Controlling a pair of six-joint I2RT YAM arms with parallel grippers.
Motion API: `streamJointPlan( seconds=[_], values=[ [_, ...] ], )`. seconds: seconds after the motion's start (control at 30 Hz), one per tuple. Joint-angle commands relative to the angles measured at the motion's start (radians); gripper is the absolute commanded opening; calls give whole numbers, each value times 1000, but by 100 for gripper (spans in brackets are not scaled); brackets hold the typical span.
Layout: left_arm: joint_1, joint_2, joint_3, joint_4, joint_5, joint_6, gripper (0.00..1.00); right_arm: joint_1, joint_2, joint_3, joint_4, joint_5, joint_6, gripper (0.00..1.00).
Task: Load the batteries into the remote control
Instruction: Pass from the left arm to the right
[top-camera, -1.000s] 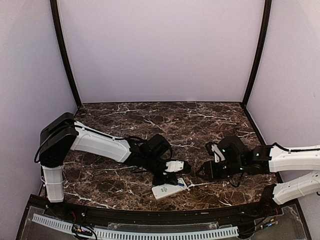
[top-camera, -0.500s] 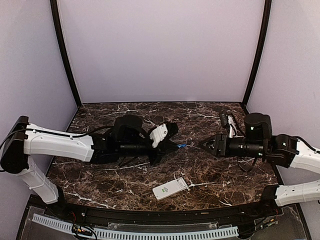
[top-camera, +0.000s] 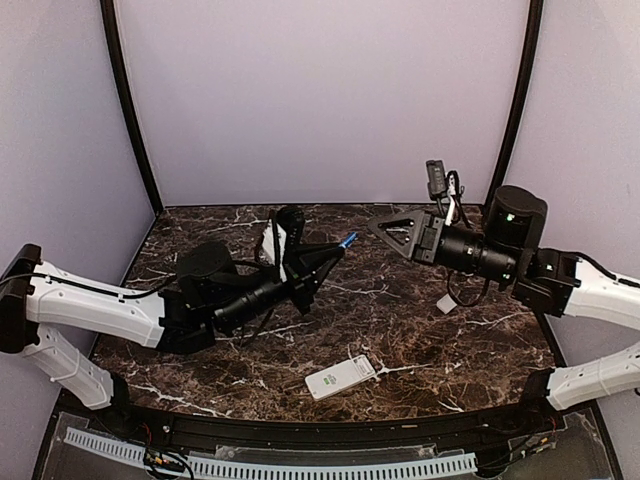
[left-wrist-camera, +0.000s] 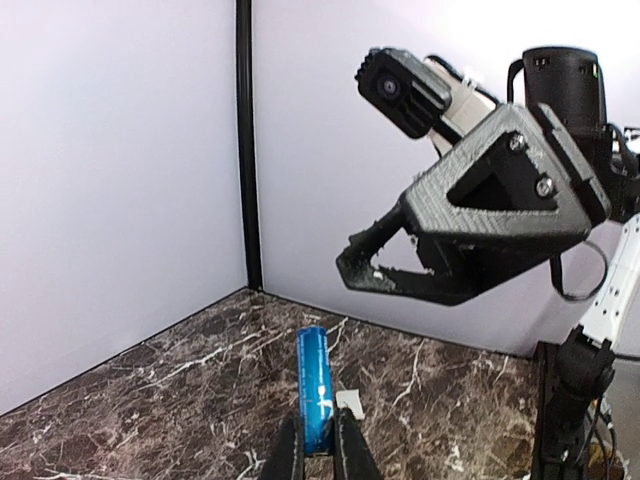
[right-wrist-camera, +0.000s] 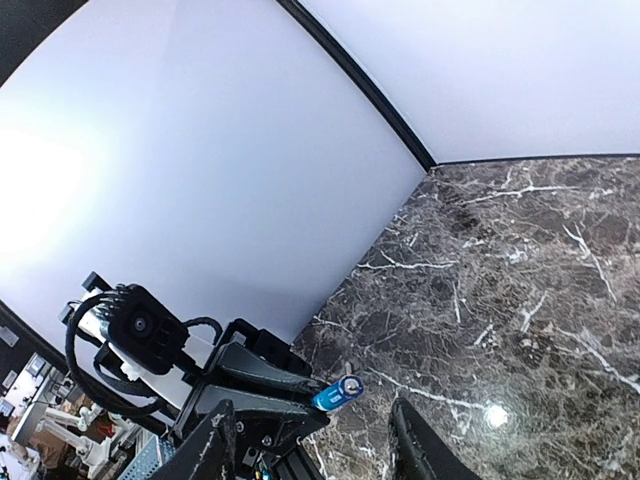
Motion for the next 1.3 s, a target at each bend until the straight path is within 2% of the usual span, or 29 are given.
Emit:
streamJointPlan(
  seconds=[0.0,0.13,0.33,0.6,0.77,0.93,1.07,1.17,1.2,1.23,1.27],
  values=[
    [-14,-47,-29,149,-47,-60,0,27,48,56,101,1,-7,46],
    [-21,-48,-40,168,-45,-67,0,59,70,79,86,83,-1,42],
    [-27,-51,-57,191,-46,-74,0,82,149,125,104,26,-7,37],
    [-29,-60,-71,207,-41,-68,0,91,191,138,102,42,11,31],
    [-30,-56,-78,214,-45,-66,0,91,195,128,114,33,22,16],
    [-30,-45,-78,215,-35,-68,0,91,203,128,128,6,24,11],
    [-30,-41,-80,217,-39,-63,0,90,204,128,131,-14,23,1],
    [-30,-46,-79,209,-40,-53,0,86,195,127,124,-23,18,0],
    [-30,-50,-79,194,-41,-51,2,85,190,130,109,-23,11,0],
    [-30,-52,-78,185,-44,-53,19,82,185,131,92,-23,5,0],
    [-30,-59,-80,164,-48,-55,31,75,178,136,66,-21,-1,0]
  ],
)
